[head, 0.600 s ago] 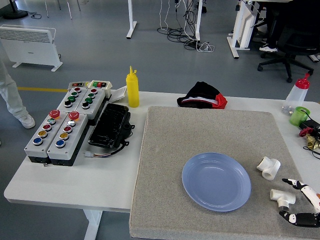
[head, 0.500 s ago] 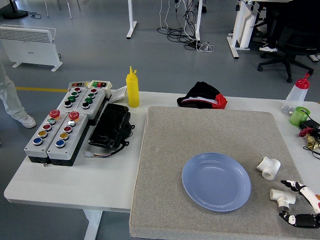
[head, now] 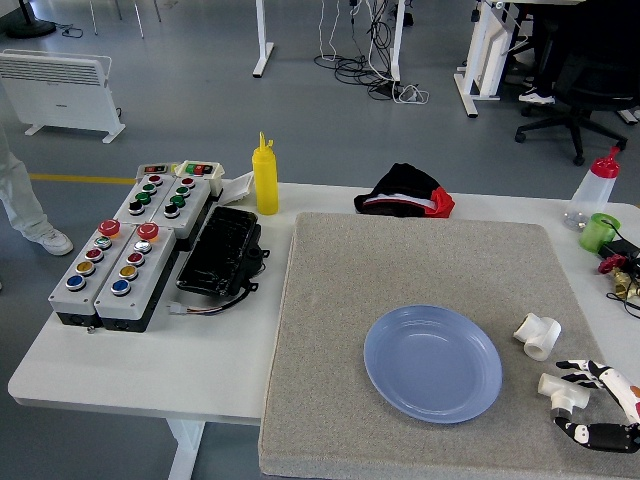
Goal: Pick pipe place plate twice
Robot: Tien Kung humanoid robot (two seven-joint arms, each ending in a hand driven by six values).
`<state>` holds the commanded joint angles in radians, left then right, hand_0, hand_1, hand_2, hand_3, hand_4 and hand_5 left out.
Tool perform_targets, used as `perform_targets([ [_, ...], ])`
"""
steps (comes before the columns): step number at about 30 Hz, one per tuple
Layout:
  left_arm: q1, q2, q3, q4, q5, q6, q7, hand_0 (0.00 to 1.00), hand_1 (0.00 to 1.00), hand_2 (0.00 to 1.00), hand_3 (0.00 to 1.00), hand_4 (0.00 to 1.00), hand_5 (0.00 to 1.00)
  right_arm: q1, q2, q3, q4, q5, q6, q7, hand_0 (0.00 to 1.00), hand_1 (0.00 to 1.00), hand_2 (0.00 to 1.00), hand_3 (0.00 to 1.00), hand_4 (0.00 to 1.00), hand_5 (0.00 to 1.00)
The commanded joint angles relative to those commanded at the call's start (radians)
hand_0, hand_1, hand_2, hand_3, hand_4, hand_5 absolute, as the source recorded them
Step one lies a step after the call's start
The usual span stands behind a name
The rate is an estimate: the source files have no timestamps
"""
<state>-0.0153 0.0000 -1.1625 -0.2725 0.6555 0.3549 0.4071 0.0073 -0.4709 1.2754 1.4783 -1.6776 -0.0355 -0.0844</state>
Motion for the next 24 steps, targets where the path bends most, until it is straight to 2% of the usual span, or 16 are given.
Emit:
perform_targets([
  [3, -0.001, 0.000, 0.000, 0.000, 0.001, 0.000, 0.000, 0.599, 0.594, 0.687, 0.716, 0.531, 0.998, 0.001, 0.000, 0.000, -0.004, -0.008, 0.002, -0.004, 0.421, 0.521, 0.532, 0.707, 0.663, 0.140],
  [4, -0.001, 0.000, -0.002, 0.000, 0.002, 0.000, 0.000, 0.598, 0.594, 0.688, 0.716, 0.530, 0.998, 0.000, 0.000, 0.002, -0.003, -0.007, 0.000, -0.002, 0.356, 0.472, 0.516, 0.673, 0.654, 0.134],
  [7, -0.002, 0.000, -0.005, -0.001, 0.006, 0.000, 0.001, 0.598, 0.594, 0.688, 0.716, 0.530, 0.998, -0.003, 0.000, 0.004, 0.004, -0.004, -0.006, 0.004, 0.356, 0.472, 0.516, 0.673, 0.654, 0.134],
  [13, -0.009, 0.000, -0.003, -0.001, 0.008, 0.001, 0.002, 0.599, 0.594, 0.690, 0.717, 0.529, 0.998, 0.012, 0.008, -0.004, 0.057, 0.024, -0.069, 0.053, 0.336, 0.461, 0.504, 0.662, 0.648, 0.135],
  [18, -0.011, 0.000, -0.005, -0.001, 0.014, 0.000, 0.004, 0.598, 0.598, 0.689, 0.718, 0.531, 0.998, 0.058, 0.037, -0.053, 0.091, 0.036, -0.126, 0.095, 0.326, 0.456, 0.501, 0.650, 0.658, 0.151],
  [20, -0.011, 0.000, -0.010, -0.002, 0.017, 0.002, 0.004, 0.598, 0.598, 0.689, 0.718, 0.531, 0.998, 0.097, 0.061, -0.090, 0.093, 0.045, -0.144, 0.113, 0.326, 0.456, 0.501, 0.650, 0.658, 0.151],
  [24, -0.012, 0.000, -0.010, -0.002, 0.016, 0.003, 0.002, 0.598, 0.599, 0.688, 0.720, 0.531, 0.998, 0.164, 0.102, -0.147, 0.065, 0.090, -0.148, 0.136, 0.332, 0.455, 0.498, 0.646, 0.657, 0.148],
])
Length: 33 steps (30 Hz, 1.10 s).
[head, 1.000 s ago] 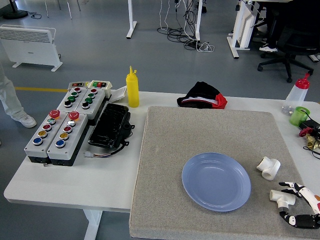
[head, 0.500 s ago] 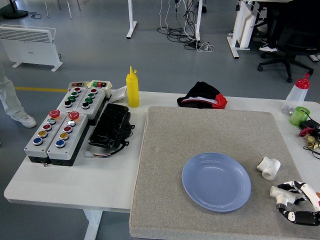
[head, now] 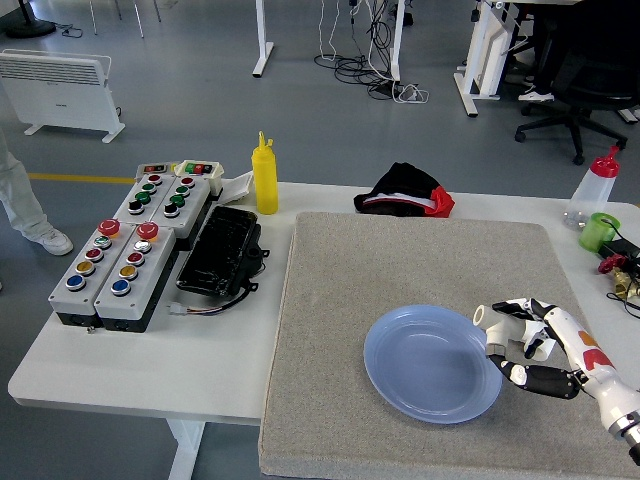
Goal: Pick pipe place plate twice
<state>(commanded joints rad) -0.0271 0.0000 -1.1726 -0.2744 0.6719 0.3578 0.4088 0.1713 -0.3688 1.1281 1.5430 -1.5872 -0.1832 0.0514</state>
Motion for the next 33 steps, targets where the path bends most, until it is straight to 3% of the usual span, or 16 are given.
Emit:
perform_targets([
  [3, 0.001, 0.000, 0.008, 0.001, -0.013, 0.000, -0.007, 0.598, 0.599, 0.688, 0.720, 0.531, 0.998, 0.043, 0.022, -0.055, -0.038, 0.009, 0.005, -0.009, 0.332, 0.455, 0.498, 0.646, 0.657, 0.148],
  [4, 0.002, 0.000, 0.009, 0.002, -0.015, 0.000, -0.008, 0.598, 0.596, 0.687, 0.717, 0.530, 0.998, 0.049, 0.024, -0.066, -0.045, 0.009, 0.005, -0.010, 0.533, 0.590, 0.547, 0.664, 0.642, 0.132],
  [9, 0.005, 0.000, 0.017, 0.004, -0.035, 0.004, -0.019, 0.598, 0.596, 0.687, 0.717, 0.530, 0.998, 0.091, 0.039, -0.144, -0.106, -0.042, 0.045, -0.068, 0.533, 0.590, 0.547, 0.664, 0.642, 0.132],
  [10, 0.005, 0.000, 0.018, 0.004, -0.038, 0.005, -0.021, 0.598, 0.594, 0.686, 0.714, 0.529, 0.998, 0.097, 0.039, -0.155, -0.116, -0.060, 0.059, -0.085, 0.727, 0.736, 0.701, 0.742, 0.656, 0.134],
  [15, 0.008, 0.000, 0.018, 0.004, -0.042, 0.008, -0.025, 0.598, 0.594, 0.686, 0.714, 0.529, 0.998, 0.108, 0.036, -0.173, -0.133, -0.112, 0.083, -0.108, 0.727, 0.736, 0.701, 0.742, 0.656, 0.134],
  [16, 0.008, 0.000, 0.019, 0.004, -0.043, 0.009, -0.025, 0.598, 0.592, 0.685, 0.712, 0.528, 0.998, 0.109, 0.035, -0.174, -0.133, -0.122, 0.079, -0.103, 0.955, 0.885, 0.969, 0.903, 0.722, 0.186],
  [21, 0.010, 0.000, 0.019, 0.003, -0.042, 0.010, -0.025, 0.598, 0.592, 0.685, 0.712, 0.528, 0.998, 0.115, 0.033, -0.168, -0.131, -0.161, 0.073, -0.100, 0.955, 0.885, 0.969, 0.903, 0.722, 0.186],
  [22, 0.011, 0.000, 0.018, 0.003, -0.041, 0.010, -0.024, 0.598, 0.591, 0.683, 0.710, 0.528, 0.998, 0.115, 0.031, -0.164, -0.129, -0.165, 0.077, -0.103, 0.998, 0.924, 0.998, 0.975, 0.762, 0.206],
  [28, 0.012, 0.000, 0.017, 0.003, -0.039, 0.011, -0.023, 0.597, 0.592, 0.683, 0.710, 0.528, 0.998, 0.115, 0.017, -0.139, -0.116, -0.160, 0.110, -0.123, 0.998, 0.942, 0.998, 0.998, 0.775, 0.213],
  [33, 0.009, 0.000, 0.019, 0.003, -0.045, 0.011, -0.026, 0.597, 0.592, 0.683, 0.710, 0.528, 0.998, 0.131, 0.007, -0.099, -0.126, -0.124, 0.082, -0.113, 0.998, 0.942, 0.998, 0.998, 0.775, 0.213],
])
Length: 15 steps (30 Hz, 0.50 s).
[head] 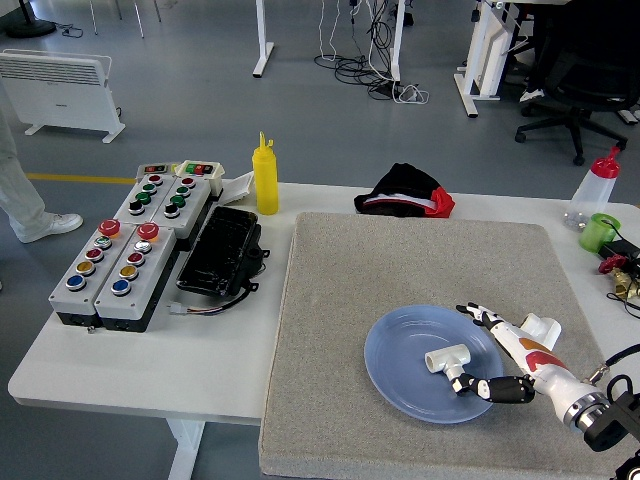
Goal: Pick pipe place plate twice
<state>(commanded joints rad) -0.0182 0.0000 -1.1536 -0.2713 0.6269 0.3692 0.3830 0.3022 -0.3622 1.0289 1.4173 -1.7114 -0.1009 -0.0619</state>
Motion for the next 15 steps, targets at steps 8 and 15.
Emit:
perform_targets([
  [8, -0.005, 0.000, 0.005, -0.001, -0.009, 0.001, -0.001, 0.596, 0.589, 0.680, 0.705, 0.526, 0.998, 0.095, -0.032, 0.044, -0.180, 0.047, -0.016, 0.010, 0.998, 0.937, 0.998, 0.979, 0.740, 0.213],
  [15, -0.007, 0.000, 0.006, -0.002, -0.014, 0.002, 0.002, 0.596, 0.589, 0.680, 0.705, 0.526, 0.998, 0.141, -0.054, 0.014, -0.307, 0.108, 0.027, 0.016, 0.998, 0.933, 0.998, 0.973, 0.773, 0.246],
])
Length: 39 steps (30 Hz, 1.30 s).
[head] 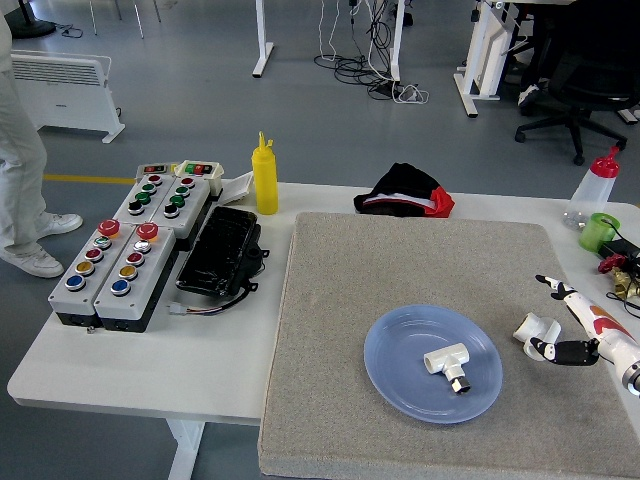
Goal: Pick pipe place plate twice
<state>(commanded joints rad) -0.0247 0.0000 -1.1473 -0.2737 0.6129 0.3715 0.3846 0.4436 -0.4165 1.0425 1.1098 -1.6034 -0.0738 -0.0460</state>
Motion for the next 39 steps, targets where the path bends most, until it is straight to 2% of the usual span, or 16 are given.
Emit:
perform_targets([
  [15, -0.007, 0.000, 0.005, -0.002, -0.005, -0.001, 0.003, 0.597, 0.589, 0.680, 0.707, 0.525, 0.998, 0.037, 0.023, -0.041, -0.110, 0.111, 0.013, 0.024, 0.998, 0.928, 0.998, 0.965, 0.779, 0.262],
  [16, -0.007, 0.000, 0.003, -0.002, -0.003, -0.001, 0.004, 0.597, 0.589, 0.680, 0.707, 0.525, 0.998, 0.039, 0.024, -0.043, -0.114, 0.122, 0.014, 0.024, 0.894, 0.826, 0.922, 0.946, 0.773, 0.271],
  [21, -0.008, 0.000, 0.007, -0.002, -0.008, 0.000, 0.002, 0.597, 0.589, 0.680, 0.707, 0.525, 0.998, 0.043, 0.028, -0.056, -0.130, 0.136, -0.005, 0.030, 0.894, 0.826, 0.922, 0.946, 0.773, 0.271],
  [22, -0.009, 0.000, 0.007, -0.002, -0.009, 0.000, 0.002, 0.597, 0.589, 0.681, 0.708, 0.526, 0.998, 0.044, 0.029, -0.059, -0.134, 0.138, -0.009, 0.033, 0.737, 0.734, 0.844, 0.919, 0.765, 0.267],
  [27, -0.009, 0.000, 0.008, -0.002, -0.010, 0.001, 0.001, 0.597, 0.589, 0.681, 0.708, 0.526, 0.998, 0.044, 0.029, -0.068, -0.146, 0.156, -0.034, 0.062, 0.737, 0.734, 0.844, 0.919, 0.765, 0.267],
  [28, -0.009, 0.000, 0.009, -0.002, -0.010, 0.001, 0.001, 0.598, 0.591, 0.682, 0.710, 0.525, 0.998, 0.044, 0.029, -0.070, -0.148, 0.157, -0.035, 0.065, 0.446, 0.557, 0.643, 0.820, 0.696, 0.212],
  [33, -0.012, 0.000, 0.010, -0.002, -0.012, 0.001, 0.000, 0.598, 0.591, 0.682, 0.710, 0.525, 0.998, 0.041, 0.030, -0.078, -0.151, 0.154, -0.053, 0.079, 0.446, 0.557, 0.643, 0.820, 0.696, 0.212],
  [34, -0.012, 0.000, 0.011, -0.002, -0.013, 0.001, 0.000, 0.598, 0.592, 0.682, 0.710, 0.527, 0.998, 0.040, 0.030, -0.078, -0.151, 0.154, -0.053, 0.080, 0.322, 0.455, 0.560, 0.753, 0.628, 0.161],
  [39, -0.013, 0.000, 0.010, -0.002, -0.011, 0.001, 0.001, 0.598, 0.592, 0.682, 0.710, 0.527, 0.998, 0.037, 0.027, -0.080, -0.148, 0.156, -0.060, 0.088, 0.322, 0.455, 0.560, 0.753, 0.628, 0.161],
])
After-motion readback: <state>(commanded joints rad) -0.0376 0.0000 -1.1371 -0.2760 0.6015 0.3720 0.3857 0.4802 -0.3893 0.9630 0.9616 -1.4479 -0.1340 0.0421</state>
